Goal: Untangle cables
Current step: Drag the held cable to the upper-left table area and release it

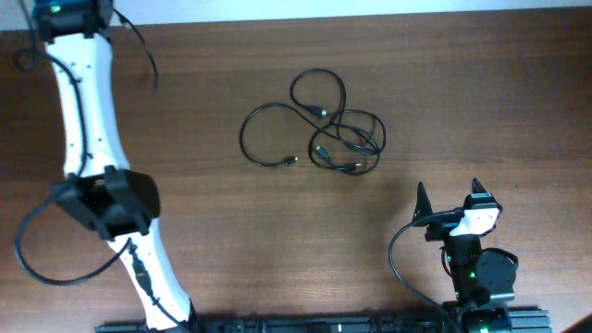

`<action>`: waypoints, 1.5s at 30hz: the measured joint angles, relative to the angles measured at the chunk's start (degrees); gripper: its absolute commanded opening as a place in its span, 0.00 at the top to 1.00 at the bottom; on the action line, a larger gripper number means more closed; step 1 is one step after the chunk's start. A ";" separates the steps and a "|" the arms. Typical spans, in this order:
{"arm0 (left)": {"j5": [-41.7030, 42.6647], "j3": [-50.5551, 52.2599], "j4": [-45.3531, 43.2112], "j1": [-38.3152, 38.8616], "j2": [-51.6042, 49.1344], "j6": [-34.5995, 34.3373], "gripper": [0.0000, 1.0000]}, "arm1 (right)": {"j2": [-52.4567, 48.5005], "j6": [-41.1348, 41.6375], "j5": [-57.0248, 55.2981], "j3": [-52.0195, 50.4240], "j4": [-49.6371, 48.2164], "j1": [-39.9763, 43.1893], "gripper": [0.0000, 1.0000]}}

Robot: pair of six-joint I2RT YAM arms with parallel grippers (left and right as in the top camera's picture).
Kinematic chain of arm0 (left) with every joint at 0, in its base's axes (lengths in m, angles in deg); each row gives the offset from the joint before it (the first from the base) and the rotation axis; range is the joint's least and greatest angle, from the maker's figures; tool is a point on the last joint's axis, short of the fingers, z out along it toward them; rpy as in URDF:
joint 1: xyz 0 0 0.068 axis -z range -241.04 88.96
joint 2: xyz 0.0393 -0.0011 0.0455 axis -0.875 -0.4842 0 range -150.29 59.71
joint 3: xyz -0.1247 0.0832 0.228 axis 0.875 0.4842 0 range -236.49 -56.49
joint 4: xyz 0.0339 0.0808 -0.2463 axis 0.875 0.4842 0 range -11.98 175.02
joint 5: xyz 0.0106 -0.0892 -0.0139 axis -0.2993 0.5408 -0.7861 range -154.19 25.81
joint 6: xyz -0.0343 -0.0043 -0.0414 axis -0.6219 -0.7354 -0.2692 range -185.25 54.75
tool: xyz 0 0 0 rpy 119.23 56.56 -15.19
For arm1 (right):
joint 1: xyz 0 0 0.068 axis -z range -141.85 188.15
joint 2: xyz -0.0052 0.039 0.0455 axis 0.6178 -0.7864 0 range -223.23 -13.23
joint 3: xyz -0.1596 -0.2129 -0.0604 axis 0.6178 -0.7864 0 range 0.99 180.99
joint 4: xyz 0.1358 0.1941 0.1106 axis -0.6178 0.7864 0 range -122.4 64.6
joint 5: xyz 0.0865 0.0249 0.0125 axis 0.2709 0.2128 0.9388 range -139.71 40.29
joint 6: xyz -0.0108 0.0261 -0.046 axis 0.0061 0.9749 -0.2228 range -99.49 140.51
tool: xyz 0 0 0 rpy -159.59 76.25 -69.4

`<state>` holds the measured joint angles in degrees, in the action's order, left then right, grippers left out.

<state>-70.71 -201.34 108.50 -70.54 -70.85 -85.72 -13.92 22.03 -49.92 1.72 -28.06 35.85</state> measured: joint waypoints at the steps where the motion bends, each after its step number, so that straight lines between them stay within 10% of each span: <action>1: 0.52 2.82 -3.45 -1.49 -0.04 -0.46 0.80 | 0.00 0.00 0.00 0.00 0.00 0.00 0.02; 2: 1.01 7.08 -8.70 -3.26 -0.04 -0.07 0.67 | 0.00 -0.02 0.00 0.00 0.00 0.00 0.02; 3: 1.22 9.94 -11.21 -4.44 -0.07 -0.17 0.06 | 0.00 0.00 0.00 0.00 0.02 0.00 0.02; 8: 2.10 24.68 -12.61 -10.86 -0.28 -0.09 0.01 | 0.00 0.02 0.00 0.00 0.00 0.00 0.03; 22: 26.38 25.49 -6.69 -16.72 -0.28 0.04 0.20 | 0.00 0.00 0.00 0.00 0.00 0.00 0.03; 39: 9.11 27.21 9.18 -7.69 -9.53 33.62 0.20 | 0.00 -0.02 0.00 0.00 0.00 0.00 0.02; 45: 2.40 27.21 9.81 -8.15 -11.30 36.04 0.93 | 0.00 0.02 0.00 0.00 0.00 0.00 0.02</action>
<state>-68.31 -174.13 118.31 -78.69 -82.15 -49.68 -13.92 22.06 -49.92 1.72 -28.06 35.85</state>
